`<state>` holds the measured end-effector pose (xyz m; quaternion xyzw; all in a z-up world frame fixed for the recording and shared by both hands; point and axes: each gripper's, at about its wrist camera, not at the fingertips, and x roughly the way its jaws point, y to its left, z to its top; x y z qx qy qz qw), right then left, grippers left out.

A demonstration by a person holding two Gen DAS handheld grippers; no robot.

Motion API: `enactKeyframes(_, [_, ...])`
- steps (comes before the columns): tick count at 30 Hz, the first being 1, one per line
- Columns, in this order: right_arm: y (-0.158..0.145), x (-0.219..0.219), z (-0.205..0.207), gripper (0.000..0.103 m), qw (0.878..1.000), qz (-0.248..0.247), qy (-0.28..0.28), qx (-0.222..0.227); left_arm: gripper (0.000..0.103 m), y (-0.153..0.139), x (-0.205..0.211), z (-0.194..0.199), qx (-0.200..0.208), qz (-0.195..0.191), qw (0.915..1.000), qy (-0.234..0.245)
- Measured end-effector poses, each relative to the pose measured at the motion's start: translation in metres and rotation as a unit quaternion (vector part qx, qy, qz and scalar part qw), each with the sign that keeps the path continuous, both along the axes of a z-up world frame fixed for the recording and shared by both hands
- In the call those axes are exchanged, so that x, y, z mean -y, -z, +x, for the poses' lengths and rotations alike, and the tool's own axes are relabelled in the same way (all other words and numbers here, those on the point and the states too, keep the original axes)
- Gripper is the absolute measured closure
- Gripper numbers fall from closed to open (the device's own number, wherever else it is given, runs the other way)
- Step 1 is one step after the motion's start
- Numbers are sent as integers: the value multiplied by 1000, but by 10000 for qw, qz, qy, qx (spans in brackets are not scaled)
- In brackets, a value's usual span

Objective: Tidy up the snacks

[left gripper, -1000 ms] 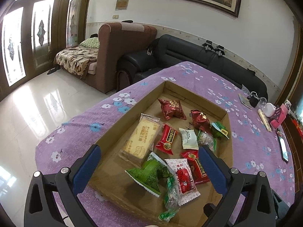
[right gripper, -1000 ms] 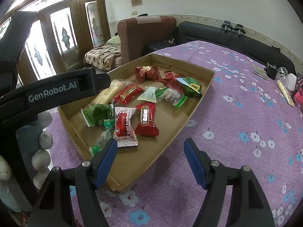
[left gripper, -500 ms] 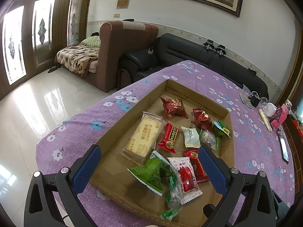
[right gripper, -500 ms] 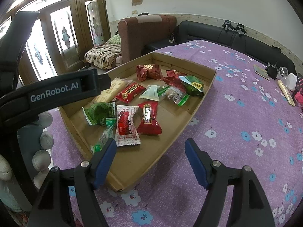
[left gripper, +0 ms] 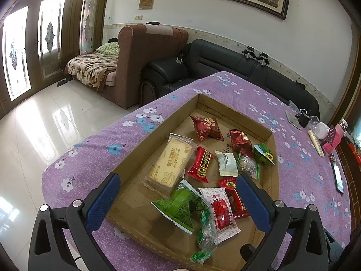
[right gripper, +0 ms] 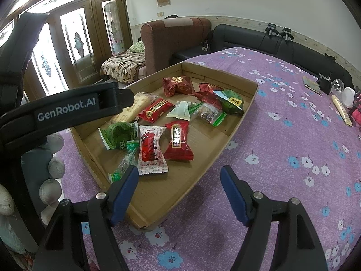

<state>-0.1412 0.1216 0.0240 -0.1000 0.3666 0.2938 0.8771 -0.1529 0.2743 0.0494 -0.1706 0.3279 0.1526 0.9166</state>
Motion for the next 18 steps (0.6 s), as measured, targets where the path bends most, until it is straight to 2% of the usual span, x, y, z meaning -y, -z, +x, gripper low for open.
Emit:
enactKeyframes(13, [1,-1,-2,28,10000,39,17,22,0,-7,1,-4,163,44,9999,12])
enactKeyframes(18, [-3,8,0,28,9999,130,106,30,0,-12,8,-3,77,199,9997,74])
